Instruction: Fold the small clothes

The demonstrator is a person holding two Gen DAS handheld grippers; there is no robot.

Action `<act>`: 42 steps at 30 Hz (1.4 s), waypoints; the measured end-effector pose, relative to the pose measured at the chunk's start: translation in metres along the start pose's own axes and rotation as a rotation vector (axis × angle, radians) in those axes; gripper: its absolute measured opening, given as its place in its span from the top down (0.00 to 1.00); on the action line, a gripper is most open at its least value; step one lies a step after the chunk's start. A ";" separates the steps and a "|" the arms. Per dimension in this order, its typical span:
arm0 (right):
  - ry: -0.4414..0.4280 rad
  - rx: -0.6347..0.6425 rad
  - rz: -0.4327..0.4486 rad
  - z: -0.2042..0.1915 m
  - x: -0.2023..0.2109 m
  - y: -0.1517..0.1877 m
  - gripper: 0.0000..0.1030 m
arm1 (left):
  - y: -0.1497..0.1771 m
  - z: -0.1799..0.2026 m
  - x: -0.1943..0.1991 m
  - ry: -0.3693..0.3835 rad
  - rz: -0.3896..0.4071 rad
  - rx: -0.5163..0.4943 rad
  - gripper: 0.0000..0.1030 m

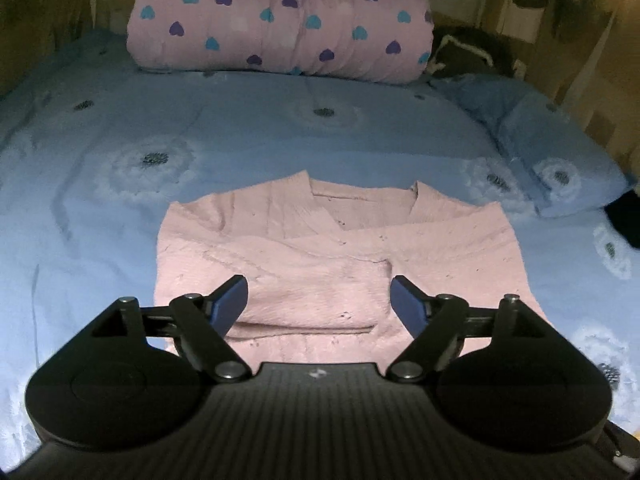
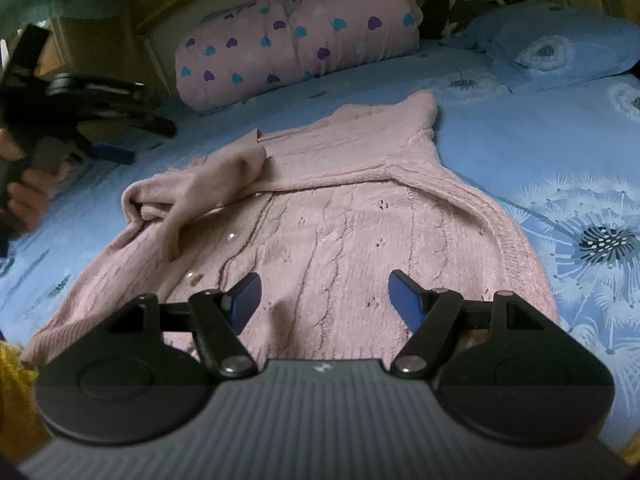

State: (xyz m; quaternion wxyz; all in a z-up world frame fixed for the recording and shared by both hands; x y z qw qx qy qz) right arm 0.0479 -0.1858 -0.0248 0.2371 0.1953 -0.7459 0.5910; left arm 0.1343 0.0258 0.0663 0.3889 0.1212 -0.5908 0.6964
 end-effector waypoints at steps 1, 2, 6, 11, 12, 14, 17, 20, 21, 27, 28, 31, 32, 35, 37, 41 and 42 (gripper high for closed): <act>0.002 0.002 -0.003 -0.001 0.000 0.000 0.28 | 0.002 -0.005 0.003 0.001 0.006 0.019 0.20; -0.001 0.004 -0.009 -0.003 0.001 -0.001 0.28 | 0.003 -0.009 0.005 0.000 0.013 0.033 0.20; -0.026 0.016 -0.029 -0.012 0.004 -0.010 0.29 | 0.005 -0.032 0.007 -0.015 0.075 0.089 0.21; -0.036 0.045 -0.024 -0.030 0.005 -0.031 0.29 | 0.002 -0.055 -0.002 -0.034 0.124 0.117 0.21; -0.049 0.037 -0.031 -0.036 0.003 -0.034 0.29 | 0.002 -0.059 -0.005 -0.043 0.131 0.109 0.21; -0.081 0.015 -0.053 -0.047 -0.003 -0.040 0.29 | 0.001 -0.066 -0.010 -0.057 0.144 0.094 0.21; -0.111 -0.022 -0.092 -0.064 -0.018 -0.049 0.29 | 0.003 -0.078 -0.019 -0.075 0.152 0.090 0.22; -0.132 -0.049 -0.131 -0.081 -0.036 -0.052 0.29 | 0.001 -0.085 -0.028 -0.080 0.137 0.101 0.22; -0.139 -0.052 -0.145 -0.087 -0.042 -0.051 0.29 | 0.000 -0.086 -0.030 -0.080 0.138 0.100 0.22; -0.181 -0.025 -0.199 -0.120 -0.071 -0.044 0.30 | 0.006 -0.095 -0.034 -0.078 0.117 0.141 0.22; -0.177 -0.012 -0.207 -0.124 -0.075 -0.042 0.34 | 0.007 -0.096 -0.033 -0.078 0.115 0.145 0.22; -0.176 0.047 -0.225 -0.132 -0.081 -0.035 0.64 | 0.008 -0.098 -0.032 -0.081 0.113 0.145 0.22; -0.180 0.060 -0.232 -0.131 -0.081 -0.033 0.74 | 0.009 -0.098 -0.032 -0.083 0.111 0.148 0.22; -0.205 0.020 -0.221 -0.122 -0.076 -0.044 0.82 | 0.014 -0.102 -0.035 -0.113 0.079 0.154 0.22; -0.208 -0.019 -0.189 -0.111 -0.071 -0.059 0.82 | 0.019 -0.104 -0.038 -0.137 0.057 0.150 0.22; -0.173 -0.122 -0.135 -0.077 -0.065 -0.092 0.83 | 0.025 -0.103 -0.041 -0.137 0.036 0.153 0.22; -0.153 -0.141 -0.118 -0.068 -0.064 -0.098 0.83 | 0.026 -0.102 -0.041 -0.140 0.031 0.146 0.22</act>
Point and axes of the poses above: each gripper's, at about its wrist camera, not at the fingertips, and x roughly against the way its jaws point, z to its right, y to its underside, the point moved 9 cm from there along -x, roughly the way its jaws point, and after that the axes turned 13 degrees about y, right-handed, at the moved point
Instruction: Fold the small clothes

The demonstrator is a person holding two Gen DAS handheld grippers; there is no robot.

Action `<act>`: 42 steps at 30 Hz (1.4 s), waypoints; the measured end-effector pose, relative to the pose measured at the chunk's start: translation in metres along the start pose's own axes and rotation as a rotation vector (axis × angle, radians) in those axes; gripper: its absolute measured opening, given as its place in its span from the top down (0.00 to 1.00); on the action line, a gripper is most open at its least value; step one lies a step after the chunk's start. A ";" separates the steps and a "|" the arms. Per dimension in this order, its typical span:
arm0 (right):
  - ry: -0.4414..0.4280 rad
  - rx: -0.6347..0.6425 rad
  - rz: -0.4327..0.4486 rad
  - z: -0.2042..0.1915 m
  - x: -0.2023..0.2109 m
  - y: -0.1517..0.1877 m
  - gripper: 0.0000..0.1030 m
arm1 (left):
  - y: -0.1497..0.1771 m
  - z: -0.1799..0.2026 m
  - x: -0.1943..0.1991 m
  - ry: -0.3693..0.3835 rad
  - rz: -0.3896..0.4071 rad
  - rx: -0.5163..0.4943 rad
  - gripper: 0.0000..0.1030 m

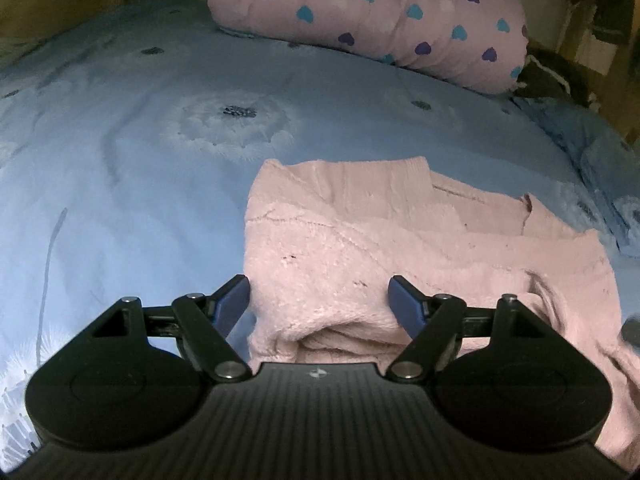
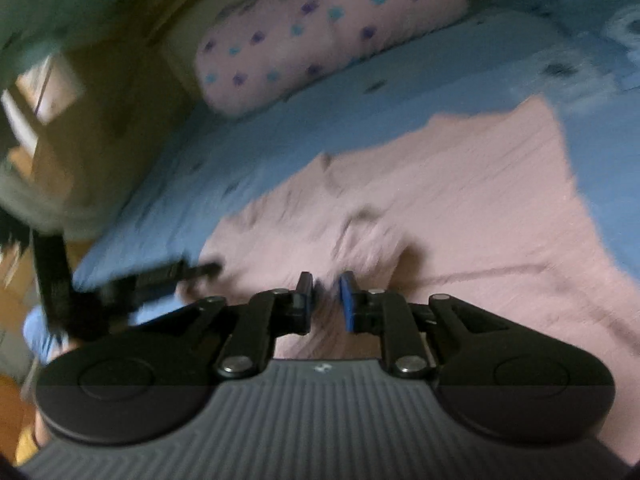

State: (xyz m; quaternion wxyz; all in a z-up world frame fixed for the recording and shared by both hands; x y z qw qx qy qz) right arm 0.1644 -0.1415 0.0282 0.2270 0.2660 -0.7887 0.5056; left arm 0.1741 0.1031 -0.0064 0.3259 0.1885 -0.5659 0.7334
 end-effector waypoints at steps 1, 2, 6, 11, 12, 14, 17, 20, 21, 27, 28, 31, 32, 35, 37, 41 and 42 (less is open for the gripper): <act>0.024 -0.018 0.021 0.008 0.003 -0.008 0.82 | 0.001 0.001 0.000 -0.004 -0.006 -0.008 0.22; 0.048 -0.043 0.039 0.017 0.006 -0.015 0.81 | 0.002 0.002 0.000 -0.007 -0.012 -0.015 0.22; 0.172 -0.128 0.082 0.056 0.011 -0.034 0.80 | 0.004 0.005 0.001 -0.003 -0.019 -0.026 0.22; 0.197 0.053 0.044 0.046 0.026 -0.008 0.73 | 0.002 0.004 0.003 0.004 -0.014 -0.008 0.22; 0.180 0.115 0.038 0.037 0.029 0.002 0.65 | 0.002 0.004 0.003 0.005 -0.013 -0.007 0.22; 0.137 0.242 0.047 0.018 0.038 0.021 0.56 | 0.002 0.002 0.006 0.003 -0.009 -0.007 0.22; 0.087 0.383 0.053 -0.006 0.044 0.041 0.55 | 0.003 0.000 0.010 0.005 -0.005 -0.002 0.22; 0.052 0.484 0.022 -0.023 0.043 0.061 0.55 | 0.005 -0.002 0.014 0.009 0.002 -0.001 0.22; 0.048 0.517 0.015 -0.030 0.040 0.067 0.55 | 0.005 -0.003 0.015 0.010 0.004 -0.001 0.22; 0.080 0.680 -0.018 -0.050 0.017 0.089 0.55 | 0.005 -0.007 0.020 0.017 0.018 0.008 0.22; 0.095 0.696 -0.027 -0.049 0.013 0.092 0.57 | 0.004 -0.007 0.022 0.018 0.024 0.010 0.22; 0.116 0.724 -0.023 -0.045 0.005 0.093 0.79 | 0.001 -0.008 0.026 0.025 0.046 0.014 0.22; 0.130 0.725 -0.016 -0.043 0.003 0.091 0.84 | -0.001 -0.008 0.027 0.026 0.053 0.014 0.22; 0.138 0.678 0.006 -0.039 0.010 0.075 0.91 | -0.004 -0.008 0.029 0.029 0.075 0.018 0.22; 0.170 0.662 0.069 -0.032 0.019 0.056 0.92 | -0.006 -0.006 0.030 0.032 0.086 0.014 0.22; 0.237 0.540 0.154 -0.005 0.035 0.007 0.92 | -0.009 -0.003 0.029 0.023 0.103 -0.001 0.22; 0.260 0.510 0.168 0.004 0.037 -0.005 0.92 | -0.009 -0.003 0.028 0.019 0.105 -0.004 0.22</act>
Point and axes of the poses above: each gripper's, at about its wrist camera, not at the fingertips, and x roughly against the way its jaws point, z to its right, y to its underside, the point moved 9 cm from there along -x, roughly the way its jaws point, and after that the axes turned 13 degrees about y, right-handed, at the moved point
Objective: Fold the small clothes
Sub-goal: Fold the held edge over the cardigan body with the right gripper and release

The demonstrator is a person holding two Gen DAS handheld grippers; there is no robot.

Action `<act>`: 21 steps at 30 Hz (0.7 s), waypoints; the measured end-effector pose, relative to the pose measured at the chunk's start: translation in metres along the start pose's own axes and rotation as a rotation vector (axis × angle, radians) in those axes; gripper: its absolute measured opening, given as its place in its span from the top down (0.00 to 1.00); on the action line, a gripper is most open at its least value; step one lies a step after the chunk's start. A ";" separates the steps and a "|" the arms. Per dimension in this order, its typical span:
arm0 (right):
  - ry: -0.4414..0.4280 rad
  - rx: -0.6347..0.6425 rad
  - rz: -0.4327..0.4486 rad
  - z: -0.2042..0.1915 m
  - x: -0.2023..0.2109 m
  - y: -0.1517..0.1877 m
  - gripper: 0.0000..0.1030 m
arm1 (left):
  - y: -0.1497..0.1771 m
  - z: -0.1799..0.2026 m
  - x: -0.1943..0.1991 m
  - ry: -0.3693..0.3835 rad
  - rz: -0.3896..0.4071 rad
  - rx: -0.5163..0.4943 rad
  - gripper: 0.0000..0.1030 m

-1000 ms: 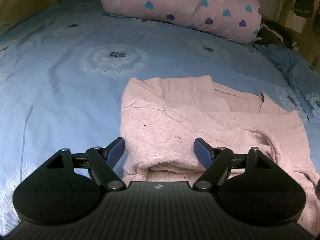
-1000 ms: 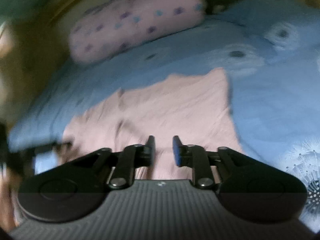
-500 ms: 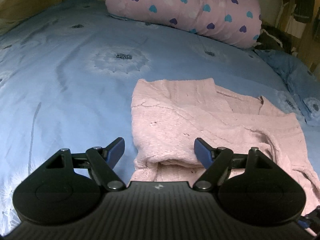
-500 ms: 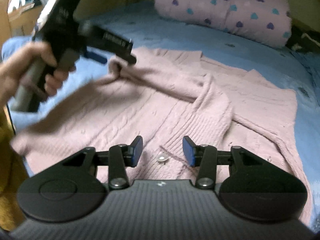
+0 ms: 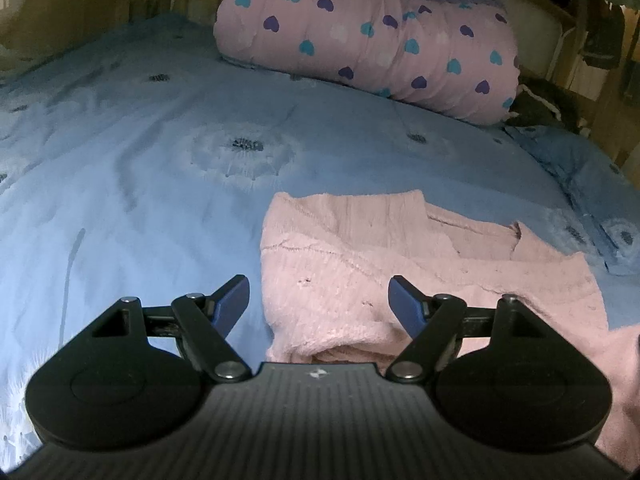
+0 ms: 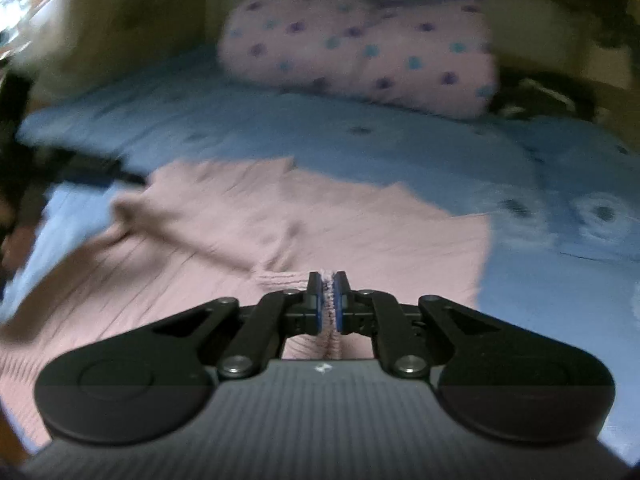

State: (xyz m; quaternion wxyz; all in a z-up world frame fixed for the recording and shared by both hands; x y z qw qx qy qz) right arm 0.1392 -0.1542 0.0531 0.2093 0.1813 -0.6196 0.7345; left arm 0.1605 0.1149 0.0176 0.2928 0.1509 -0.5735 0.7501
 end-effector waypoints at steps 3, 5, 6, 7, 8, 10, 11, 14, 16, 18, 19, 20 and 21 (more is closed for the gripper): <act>0.079 -0.062 0.009 0.035 -0.009 -0.010 0.92 | 0.001 0.000 -0.004 -0.010 -0.007 -0.004 0.22; 0.099 -0.108 -0.011 0.054 -0.020 -0.012 0.92 | 0.002 -0.001 -0.008 -0.021 -0.022 -0.004 0.22; 0.110 -0.134 -0.027 0.063 -0.027 -0.012 0.92 | 0.005 -0.001 -0.010 -0.024 -0.035 -0.007 0.22; 0.119 -0.154 -0.042 0.070 -0.035 -0.012 0.92 | 0.007 -0.001 -0.013 -0.021 -0.052 -0.011 0.22; 0.127 -0.169 -0.055 0.076 -0.043 -0.009 0.92 | 0.010 0.001 -0.015 -0.012 -0.075 -0.018 0.22; 0.135 -0.174 -0.081 0.082 -0.059 -0.004 0.92 | 0.021 0.006 -0.018 0.019 -0.137 -0.050 0.22; 0.145 -0.169 -0.100 0.085 -0.067 0.001 0.92 | 0.026 0.008 -0.019 0.026 -0.165 -0.070 0.22; 0.148 -0.156 -0.176 0.089 -0.087 0.017 0.91 | 0.048 0.011 -0.021 0.012 -0.248 -0.159 0.21; 0.162 -0.151 -0.212 0.092 -0.095 0.025 0.90 | 0.057 0.011 -0.019 0.021 -0.268 -0.183 0.21; 0.169 -0.154 -0.220 0.094 -0.096 0.028 0.89 | 0.055 0.009 -0.012 0.029 -0.258 -0.173 0.21; 0.159 -0.162 -0.217 0.095 -0.095 0.028 0.89 | 0.049 0.009 -0.007 0.035 -0.236 -0.166 0.21; 0.150 -0.166 -0.214 0.096 -0.094 0.026 0.89 | 0.043 0.009 -0.004 0.043 -0.216 -0.160 0.21; 0.138 -0.166 -0.209 0.097 -0.091 0.023 0.89 | 0.037 0.010 -0.001 0.052 -0.203 -0.154 0.21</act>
Point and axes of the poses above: each gripper's, at about its wrist camera, not at the fingertips, and x roughly against the way its jaws point, z to its right, y to its underside, the point moved 9 cm from there along -x, roughly the way its jaws point, and after that the axes turned 13 degrees about y, right-handed, at the moved point
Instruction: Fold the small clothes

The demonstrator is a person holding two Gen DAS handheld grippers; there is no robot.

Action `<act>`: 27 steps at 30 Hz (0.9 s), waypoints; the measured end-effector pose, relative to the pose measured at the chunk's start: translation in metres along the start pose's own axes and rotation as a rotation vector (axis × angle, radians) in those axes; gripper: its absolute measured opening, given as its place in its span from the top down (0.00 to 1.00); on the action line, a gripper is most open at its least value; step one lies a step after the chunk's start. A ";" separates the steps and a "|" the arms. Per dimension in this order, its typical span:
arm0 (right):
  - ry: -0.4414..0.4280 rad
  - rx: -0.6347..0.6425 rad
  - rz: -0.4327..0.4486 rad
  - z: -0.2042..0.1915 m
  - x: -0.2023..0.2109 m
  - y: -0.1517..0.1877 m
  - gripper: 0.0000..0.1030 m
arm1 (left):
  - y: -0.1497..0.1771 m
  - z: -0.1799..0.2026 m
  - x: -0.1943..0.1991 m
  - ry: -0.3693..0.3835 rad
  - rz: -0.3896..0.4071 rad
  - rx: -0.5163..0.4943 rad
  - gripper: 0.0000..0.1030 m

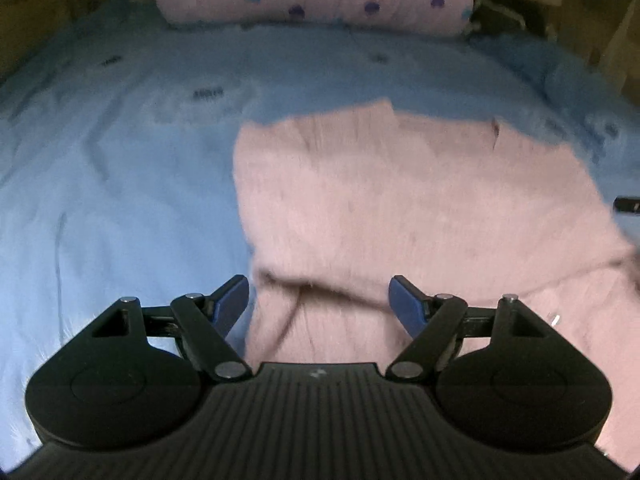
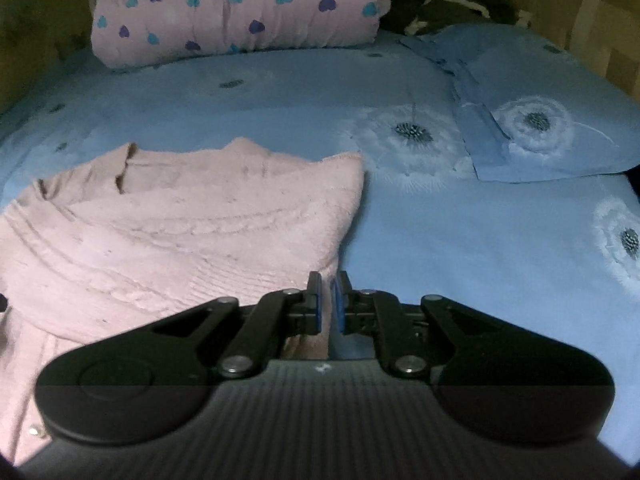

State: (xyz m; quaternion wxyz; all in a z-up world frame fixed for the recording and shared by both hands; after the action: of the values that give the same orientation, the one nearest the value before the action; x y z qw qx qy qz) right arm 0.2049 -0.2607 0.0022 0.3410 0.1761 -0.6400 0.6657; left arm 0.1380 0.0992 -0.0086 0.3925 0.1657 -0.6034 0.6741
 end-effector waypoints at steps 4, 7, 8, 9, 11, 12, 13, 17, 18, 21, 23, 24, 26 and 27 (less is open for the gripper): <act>-0.060 0.013 0.044 -0.003 0.007 -0.018 0.88 | -0.029 -0.001 0.001 -0.008 0.035 0.019 0.21; -0.121 0.027 0.075 -0.014 0.008 -0.029 0.66 | -0.056 -0.007 -0.013 -0.060 0.057 0.013 0.21; -0.135 0.032 0.088 -0.018 0.008 -0.033 0.57 | -0.065 -0.010 -0.020 -0.075 0.064 0.016 0.21; -0.143 0.035 0.104 -0.022 0.007 -0.035 0.45 | -0.074 -0.013 -0.026 -0.085 0.077 0.018 0.21; -0.163 0.047 0.129 -0.032 0.003 -0.037 0.45 | -0.086 -0.019 -0.040 -0.113 0.079 0.042 0.21; -0.180 0.059 0.121 -0.037 -0.002 -0.036 0.45 | -0.091 -0.022 -0.049 -0.125 0.072 0.059 0.21; -0.197 0.067 0.109 -0.041 -0.006 -0.036 0.45 | -0.096 -0.026 -0.058 -0.131 0.065 0.071 0.21; -0.239 0.147 0.047 -0.060 -0.021 -0.023 0.46 | -0.094 -0.036 -0.092 -0.152 0.019 0.107 0.22; -0.240 0.170 0.031 -0.063 -0.024 -0.019 0.46 | -0.090 -0.038 -0.099 -0.147 0.013 0.117 0.22; -0.246 0.220 0.002 -0.069 -0.032 -0.008 0.47 | -0.079 -0.036 -0.109 -0.181 0.041 0.058 0.30; -0.250 0.243 0.011 -0.071 -0.030 -0.005 0.51 | -0.081 -0.026 -0.110 -0.189 0.043 -0.011 0.53; -0.258 0.249 0.013 -0.073 -0.029 -0.004 0.60 | -0.082 -0.023 -0.108 -0.190 0.052 -0.020 0.67; -0.278 0.249 0.009 -0.077 -0.025 -0.003 0.77 | -0.083 -0.021 -0.105 -0.212 0.068 -0.035 0.82; -0.274 0.258 0.022 -0.078 -0.023 -0.003 0.87 | -0.084 -0.021 -0.101 -0.200 0.079 -0.027 0.85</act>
State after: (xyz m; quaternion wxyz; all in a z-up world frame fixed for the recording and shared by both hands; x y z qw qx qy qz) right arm 0.2388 -0.1899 -0.0199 0.2181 0.3003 -0.5918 0.7156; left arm 0.2693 0.0828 -0.0265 0.3054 0.2030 -0.6548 0.6609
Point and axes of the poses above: each gripper's, at about its wrist camera, not at the fingertips, and x roughly against the way its jaws point, z to its right, y to its underside, the point moved 9 cm from there along -x, roughly the way its jaws point, and after that the axes turned 13 degrees about y, right-handed, at the moved point
